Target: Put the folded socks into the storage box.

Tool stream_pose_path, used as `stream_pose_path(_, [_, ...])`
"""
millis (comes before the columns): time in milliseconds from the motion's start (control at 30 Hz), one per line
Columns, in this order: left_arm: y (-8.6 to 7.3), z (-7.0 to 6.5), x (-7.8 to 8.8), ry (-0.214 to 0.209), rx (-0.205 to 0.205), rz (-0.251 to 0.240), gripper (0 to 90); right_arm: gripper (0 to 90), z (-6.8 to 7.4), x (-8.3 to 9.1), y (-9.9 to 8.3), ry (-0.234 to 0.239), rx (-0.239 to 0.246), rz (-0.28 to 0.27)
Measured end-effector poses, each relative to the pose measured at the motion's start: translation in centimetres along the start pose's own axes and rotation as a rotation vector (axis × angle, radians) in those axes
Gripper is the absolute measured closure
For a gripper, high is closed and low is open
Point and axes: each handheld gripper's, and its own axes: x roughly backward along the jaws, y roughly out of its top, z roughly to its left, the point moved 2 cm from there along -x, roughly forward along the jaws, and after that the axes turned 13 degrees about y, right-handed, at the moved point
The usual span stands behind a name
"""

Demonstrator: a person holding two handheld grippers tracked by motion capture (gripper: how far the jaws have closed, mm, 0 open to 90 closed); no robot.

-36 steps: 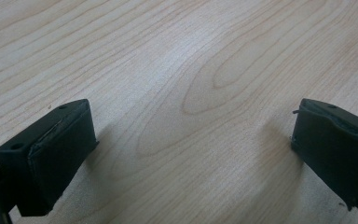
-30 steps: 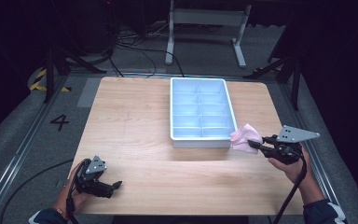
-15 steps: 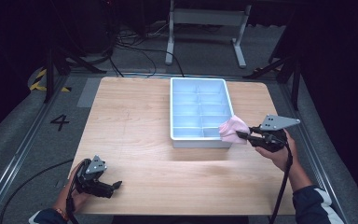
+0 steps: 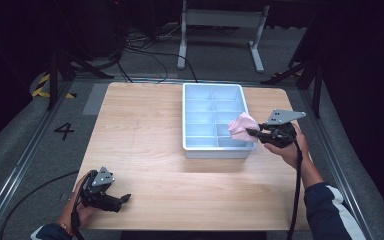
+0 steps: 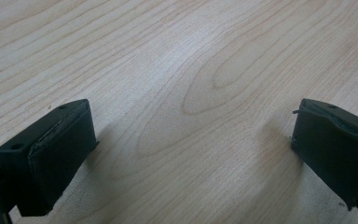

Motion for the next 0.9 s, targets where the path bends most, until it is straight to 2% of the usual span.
stream_pose_path(367, [0.0, 0.0, 0.0, 0.000, 0.000, 0.000, 0.0, 75.2, -1.8, -3.3, 0.3, -0.007, -0.005, 0.091])
stream_pose_path(567, [0.0, 0.0, 0.0, -0.002, 0.001, -0.002, 0.0, 75.2, -2.3, -4.7, 0.2, -0.013, -0.005, 0.135])
stream_pose_path(633, [0.0, 0.0, 0.0, 0.000, 0.000, -0.001, 0.0, 75.2, -2.4, -5.5, 0.1, -0.023, 0.001, 0.166])
stream_pose_path(900, [0.0, 0.0, 0.0, 0.000, 0.000, 0.000, 0.0, 75.1, -3.3, -6.6, 0.0, -0.051, 0.001, 0.209])
